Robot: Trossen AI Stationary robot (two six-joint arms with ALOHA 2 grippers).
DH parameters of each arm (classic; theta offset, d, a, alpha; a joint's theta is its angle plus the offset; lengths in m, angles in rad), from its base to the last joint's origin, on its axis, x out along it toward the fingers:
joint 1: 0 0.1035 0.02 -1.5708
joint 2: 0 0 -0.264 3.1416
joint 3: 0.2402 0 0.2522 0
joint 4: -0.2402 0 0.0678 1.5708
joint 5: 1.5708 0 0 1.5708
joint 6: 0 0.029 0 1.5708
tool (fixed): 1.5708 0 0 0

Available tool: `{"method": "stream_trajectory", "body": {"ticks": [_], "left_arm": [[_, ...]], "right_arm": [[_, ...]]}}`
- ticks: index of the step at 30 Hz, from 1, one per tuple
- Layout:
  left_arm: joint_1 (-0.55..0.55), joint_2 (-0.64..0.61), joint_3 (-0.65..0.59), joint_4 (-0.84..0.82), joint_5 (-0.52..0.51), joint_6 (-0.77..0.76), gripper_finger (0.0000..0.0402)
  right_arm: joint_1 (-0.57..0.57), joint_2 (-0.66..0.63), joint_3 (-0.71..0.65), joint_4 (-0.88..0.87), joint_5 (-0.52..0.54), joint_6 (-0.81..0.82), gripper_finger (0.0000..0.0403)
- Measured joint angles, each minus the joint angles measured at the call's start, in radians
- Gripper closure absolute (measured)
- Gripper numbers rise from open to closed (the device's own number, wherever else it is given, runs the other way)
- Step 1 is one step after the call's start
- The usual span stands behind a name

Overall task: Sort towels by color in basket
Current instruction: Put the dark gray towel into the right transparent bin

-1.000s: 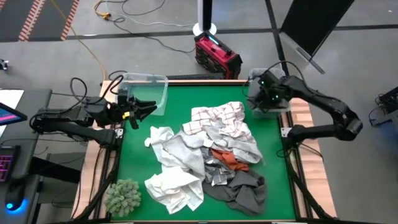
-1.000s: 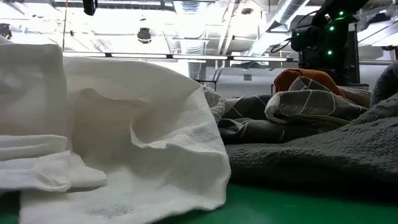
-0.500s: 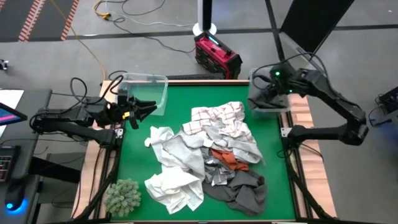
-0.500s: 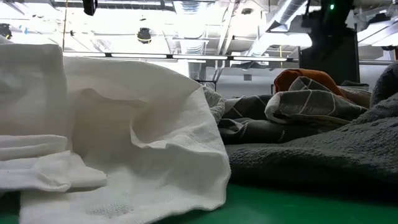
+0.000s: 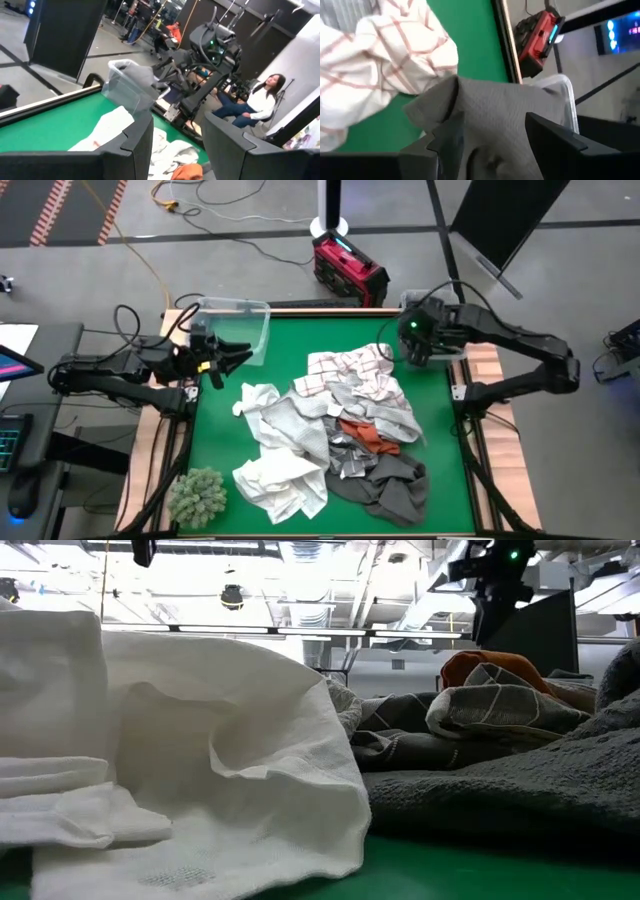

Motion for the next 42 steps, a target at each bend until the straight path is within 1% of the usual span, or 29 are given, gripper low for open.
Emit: {"method": "stream_trajectory", "body": {"ticks": [5, 8, 9, 11, 13, 15, 16, 19, 22, 24, 28, 31, 33, 37, 42], "left_arm": [[0.0, 0.0, 0.0, -0.047, 0.0, -0.001, 0.0247], [0.0, 0.0, 0.0, -0.06, 0.0, -0.001, 0.0247], [0.0, 0.0, 0.0, -0.059, 0.0, -0.001, 0.0247], [0.0, 0.0, 0.0, -0.059, 0.0, -0.002, 0.0247], [0.0, -0.001, 0.0, -0.059, 0.004, -0.003, 0.0247], [0.0, -0.001, 0.0, -0.059, 0.011, -0.004, 0.0247], [0.0, -0.001, 0.0, -0.059, 0.014, -0.004, 0.0247], [0.0, -0.001, 0.0, -0.055, 0.019, -0.016, 0.0247], [0.0, -0.008, 0.0, -0.048, 0.022, -0.021, 0.0247], [0.0, -0.01, 0.0, -0.046, 0.022, -0.022, 0.0247], [0.0, -0.01, 0.0, -0.045, 0.022, -0.023, 0.0247], [0.0, -0.008, 0.0, -0.047, 0.023, -0.023, 0.0247], [0.0, -0.01, 0.0, -0.047, 0.023, -0.029, 0.0247], [0.0, -0.009, 0.0, -0.048, 0.023, -0.031, 0.0247], [0.0, -0.01, 0.0, -0.048, 0.024, -0.038, 0.0247]], "right_arm": [[-0.061, 0.074, 0.0, -0.023, -0.008, -0.089, 0.0165], [-0.109, 0.12, 0.0, -0.028, -0.008, -0.107, 0.0183], [-0.125, 0.134, 0.0, -0.032, -0.009, -0.107, 0.0198], [-0.156, 0.156, 0.0, -0.047, -0.02, -0.105, 0.024], [-0.19, 0.17, 0.0, -0.07, -0.045, -0.096, 0.0298], [-0.23, 0.179, 0.0, -0.08, -0.051, -0.073, 0.0366], [-0.253, 0.179, 0.0, -0.079, -0.042, -0.052, 0.038], [-0.345, 0.161, 0.0, -0.042, 0.021, 0.045, 0.0381], [-0.426, 0.14, 0.0, 0.003, 0.038, 0.138, 0.0383], [-0.465, 0.138, 0.0, 0.02, 0.038, 0.172, 0.0384], [-0.497, 0.172, 0.0, 0.067, 0.056, 0.198, 0.0385], [-0.517, 0.227, 0.0, 0.107, 0.051, 0.209, 0.0385], [-0.527, 0.277, 0.0, 0.115, 0.033, 0.211, 0.0385], [-0.557, 0.377, 0.0, 0.108, -0.052, 0.253, 0.0385], [-0.602, 0.424, 0.001, 0.11, -0.155, 0.314, 0.0385]]}}
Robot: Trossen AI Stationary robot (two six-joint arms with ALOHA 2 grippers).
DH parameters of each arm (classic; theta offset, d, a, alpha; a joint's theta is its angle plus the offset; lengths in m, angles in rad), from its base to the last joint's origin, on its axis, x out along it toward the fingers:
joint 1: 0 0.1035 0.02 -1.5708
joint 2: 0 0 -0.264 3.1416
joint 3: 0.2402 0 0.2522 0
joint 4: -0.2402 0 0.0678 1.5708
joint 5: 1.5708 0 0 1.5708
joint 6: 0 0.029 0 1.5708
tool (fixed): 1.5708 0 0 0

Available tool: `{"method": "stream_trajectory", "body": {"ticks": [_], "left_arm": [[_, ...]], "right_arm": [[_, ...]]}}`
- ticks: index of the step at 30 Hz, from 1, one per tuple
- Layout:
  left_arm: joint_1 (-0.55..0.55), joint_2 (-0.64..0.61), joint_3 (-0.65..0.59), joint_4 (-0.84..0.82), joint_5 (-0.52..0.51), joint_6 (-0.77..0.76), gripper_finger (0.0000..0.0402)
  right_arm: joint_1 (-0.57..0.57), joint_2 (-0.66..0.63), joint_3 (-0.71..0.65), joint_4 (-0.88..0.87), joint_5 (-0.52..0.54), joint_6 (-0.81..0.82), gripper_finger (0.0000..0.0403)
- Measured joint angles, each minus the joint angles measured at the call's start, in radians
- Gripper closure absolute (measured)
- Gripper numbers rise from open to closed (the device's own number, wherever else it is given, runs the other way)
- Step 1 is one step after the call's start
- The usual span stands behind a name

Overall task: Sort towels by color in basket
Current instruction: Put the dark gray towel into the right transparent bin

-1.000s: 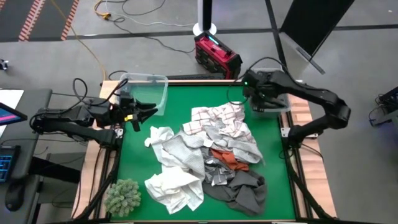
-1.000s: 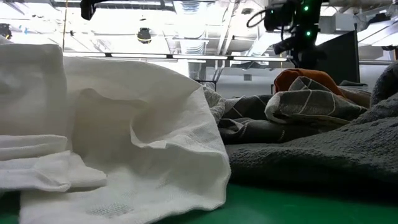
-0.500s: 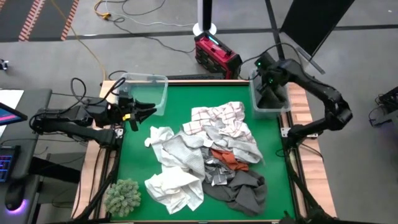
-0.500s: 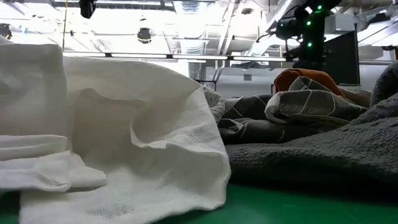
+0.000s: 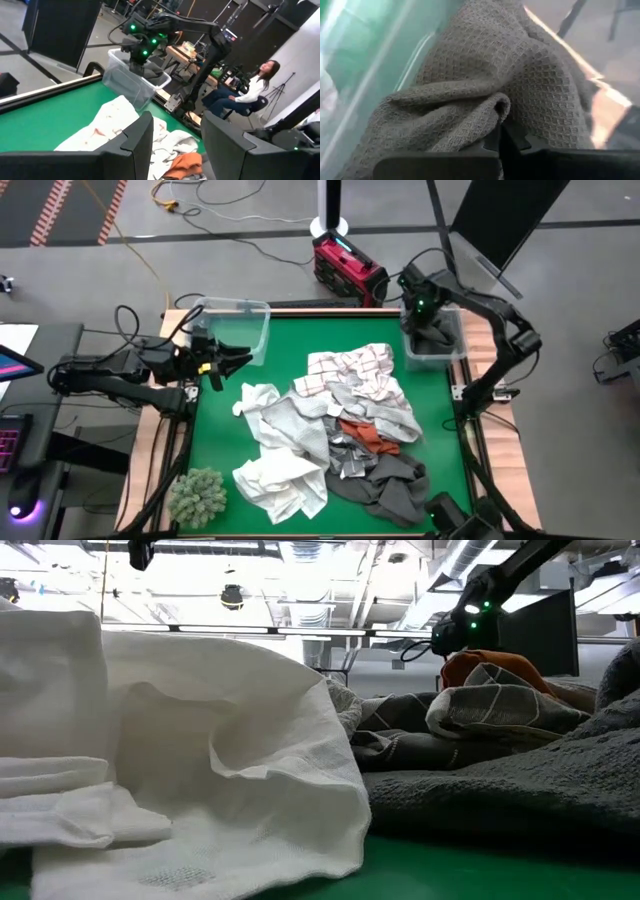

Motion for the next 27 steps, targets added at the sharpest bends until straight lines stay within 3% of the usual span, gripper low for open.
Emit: {"method": "stream_trajectory", "body": {"ticks": [8, 19, 23, 27], "left_arm": [[0.0, -0.022, 0.0, -0.001, 0.0, -0.001, 0.0247], [0.0, -0.033, 0.0, 0.0, -0.001, 0.033, 0.0247], [0.0, -0.025, 0.0, 0.0, -0.001, 0.001, 0.0247], [0.0, -0.002, 0.0, 0.001, -0.019, -0.009, 0.0247]], "right_arm": [[-0.067, -0.024, -0.001, 0.005, -0.121, 0.045, 0.037], [-0.071, -0.05, -0.001, -0.044, -0.134, 0.023, 0.0214], [-0.062, -0.14, -0.001, -0.043, -0.137, -0.006, 0.0165], [-0.045, -0.263, 0.0, -0.008, -0.137, -0.001, 0.0149]]}}
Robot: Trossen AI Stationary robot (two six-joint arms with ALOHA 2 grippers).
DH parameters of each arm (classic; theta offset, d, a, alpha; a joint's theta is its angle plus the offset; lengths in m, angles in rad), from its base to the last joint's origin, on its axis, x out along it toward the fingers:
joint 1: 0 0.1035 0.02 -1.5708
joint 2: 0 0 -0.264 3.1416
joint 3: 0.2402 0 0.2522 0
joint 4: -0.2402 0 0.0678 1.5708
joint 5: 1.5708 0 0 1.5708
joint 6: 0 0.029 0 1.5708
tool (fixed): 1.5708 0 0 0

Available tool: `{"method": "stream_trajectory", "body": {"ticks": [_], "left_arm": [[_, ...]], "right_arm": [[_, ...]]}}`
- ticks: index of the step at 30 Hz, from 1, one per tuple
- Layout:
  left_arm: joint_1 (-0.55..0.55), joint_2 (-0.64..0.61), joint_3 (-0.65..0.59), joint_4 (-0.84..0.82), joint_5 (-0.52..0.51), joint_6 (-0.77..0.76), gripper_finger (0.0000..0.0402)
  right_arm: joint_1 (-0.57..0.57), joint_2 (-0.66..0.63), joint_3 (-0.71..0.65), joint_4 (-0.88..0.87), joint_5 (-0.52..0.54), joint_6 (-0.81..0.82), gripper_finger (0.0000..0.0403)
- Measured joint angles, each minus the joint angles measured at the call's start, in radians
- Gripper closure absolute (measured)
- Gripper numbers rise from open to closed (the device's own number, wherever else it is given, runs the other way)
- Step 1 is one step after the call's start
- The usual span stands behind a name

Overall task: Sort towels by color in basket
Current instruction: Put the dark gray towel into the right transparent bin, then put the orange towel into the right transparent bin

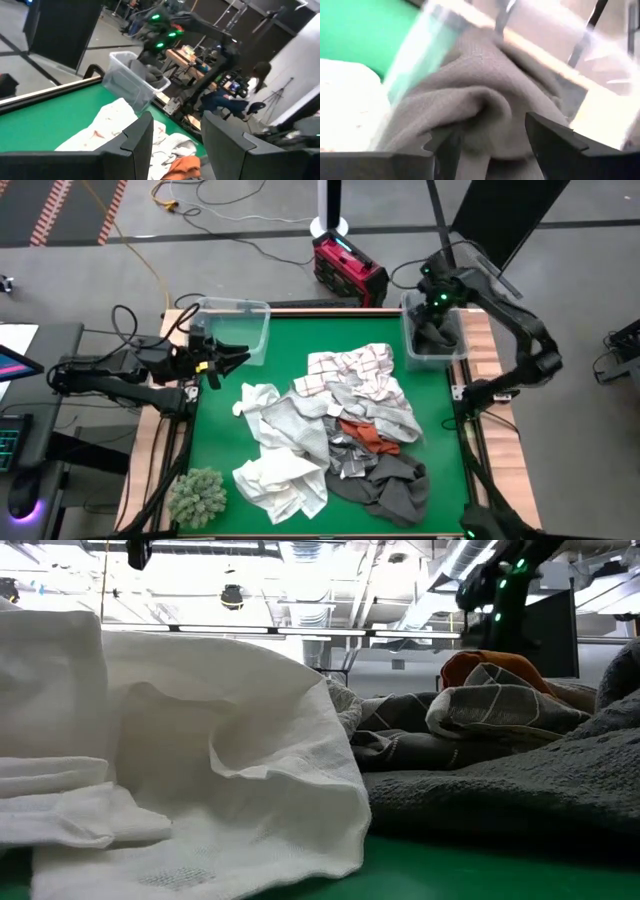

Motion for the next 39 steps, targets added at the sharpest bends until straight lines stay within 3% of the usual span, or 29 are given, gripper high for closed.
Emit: {"method": "stream_trajectory", "body": {"ticks": [6, 12, 17, 20, 25, 31, 39], "left_arm": [[0.0, 0.067, 0.0, -0.004, 0.019, -0.003, 0.0247], [-0.001, 0.152, 0.0, -0.008, 0.105, 0.005, 0.0247], [-0.001, 0.227, 0.0, -0.008, 0.106, 0.025, 0.0247], [-0.001, 0.265, 0.0, 0.005, 0.111, 0.023, 0.0247], [-0.004, 0.315, 0.0, 0.015, 0.153, 0.01, 0.0247], [-0.04, 0.357, 0.0, 0.013, 0.155, 0.001, 0.0247], [-0.117, 0.416, 0.112, -0.166, 0.172, 0.039, 0.0247]], "right_arm": [[0.065, -0.154, 0.0, -0.022, 0.001, 0.058, 0.0148], [0.171, -0.254, 0.001, -0.1, -0.001, 0.263, 0.0148], [0.251, -0.3, 0.0, -0.137, -0.142, 0.419, 0.0148], [0.373, -0.337, 0.0, -0.075, -0.147, 0.448, 0.0148], [0.627, -0.373, 0.001, 0.091, 0.004, 0.497, 0.0148], [0.886, -0.332, 0.001, 0.13, 0.205, 0.514, 0.0148], [1.116, -0.224, 0.001, 0.207, 0.267, 0.527, 0.0148]]}}
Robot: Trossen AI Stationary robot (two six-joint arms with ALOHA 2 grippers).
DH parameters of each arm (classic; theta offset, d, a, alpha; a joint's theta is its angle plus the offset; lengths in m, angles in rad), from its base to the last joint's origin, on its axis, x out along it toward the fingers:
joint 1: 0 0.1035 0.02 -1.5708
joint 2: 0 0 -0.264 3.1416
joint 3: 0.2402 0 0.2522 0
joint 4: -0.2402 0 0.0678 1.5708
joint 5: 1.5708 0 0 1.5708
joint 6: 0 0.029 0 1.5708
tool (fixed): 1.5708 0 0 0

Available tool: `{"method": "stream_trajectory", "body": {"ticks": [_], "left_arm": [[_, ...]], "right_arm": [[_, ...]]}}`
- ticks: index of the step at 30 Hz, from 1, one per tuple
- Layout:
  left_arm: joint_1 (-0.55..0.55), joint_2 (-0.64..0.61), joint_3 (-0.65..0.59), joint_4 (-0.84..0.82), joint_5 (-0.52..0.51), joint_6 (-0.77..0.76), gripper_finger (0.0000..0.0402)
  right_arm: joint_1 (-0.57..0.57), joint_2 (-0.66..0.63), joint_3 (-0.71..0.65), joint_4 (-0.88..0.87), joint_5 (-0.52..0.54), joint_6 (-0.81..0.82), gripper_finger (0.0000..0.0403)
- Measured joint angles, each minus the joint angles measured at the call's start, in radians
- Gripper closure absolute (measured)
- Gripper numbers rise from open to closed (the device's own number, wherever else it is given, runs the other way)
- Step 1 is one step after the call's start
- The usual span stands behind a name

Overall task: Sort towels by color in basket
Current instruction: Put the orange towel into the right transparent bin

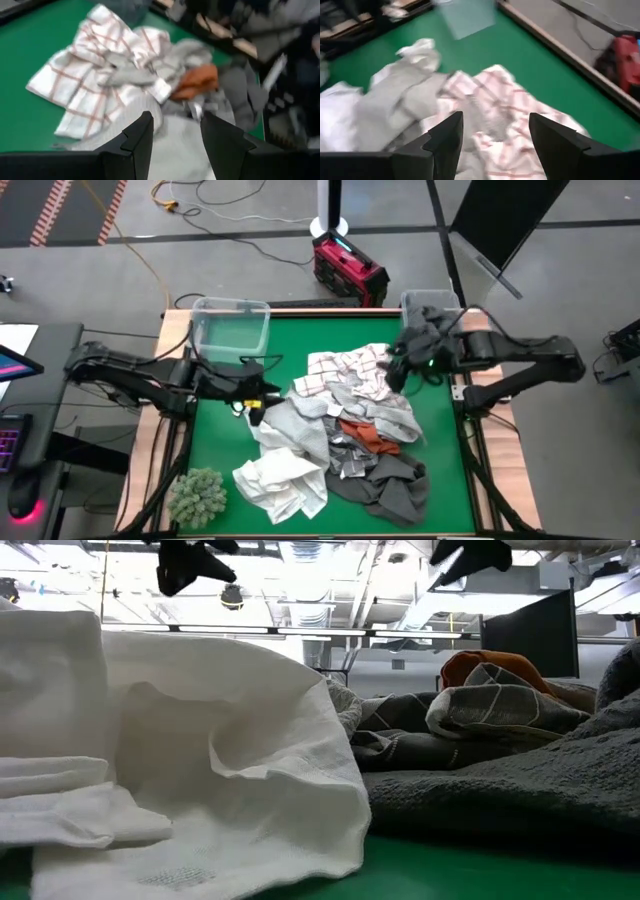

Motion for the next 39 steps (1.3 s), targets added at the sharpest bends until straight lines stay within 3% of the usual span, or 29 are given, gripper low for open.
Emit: {"method": "stream_trajectory", "body": {"ticks": [9, 18, 23, 31, 33, 37, 39], "left_arm": [[-0.049, 0.126, 0.107, -0.197, 0.147, 0.074, 0.0247], [-0.061, 0.172, 0.107, -0.25, 0.131, -0.053, 0.0247], [-0.107, 0.139, 0.107, -0.275, 0.103, -0.129, 0.0247], [-0.175, 0.047, 0.107, -0.304, 0.013, -0.187, 0.0247], [-0.177, 0.03, 0.107, -0.305, -0.032, -0.187, 0.0247], [-0.176, 0.005, 0.107, -0.308, -0.093, -0.175, 0.0247], [-0.176, -0.002, 0.107, -0.309, -0.101, -0.174, 0.0247]], "right_arm": [[0.15, 0.143, 0.0, 0.058, 0.036, 0.0, 0.0148], [0.166, 0.338, 0.0, 0.094, -0.024, -0.026, 0.0148], [0.199, 0.383, 0.0, 0.036, -0.136, -0.029, 0.0148], [0.3, 0.336, 0.0, -0.005, -0.389, -0.149, 0.0148], [0.326, 0.357, 0.0, -0.022, -0.388, -0.185, 0.0148], [0.344, 0.412, 0.0, -0.044, -0.246, -0.222, 0.0152], [0.335, 0.439, 0.0, -0.03, -0.226, -0.236, 0.0163]]}}
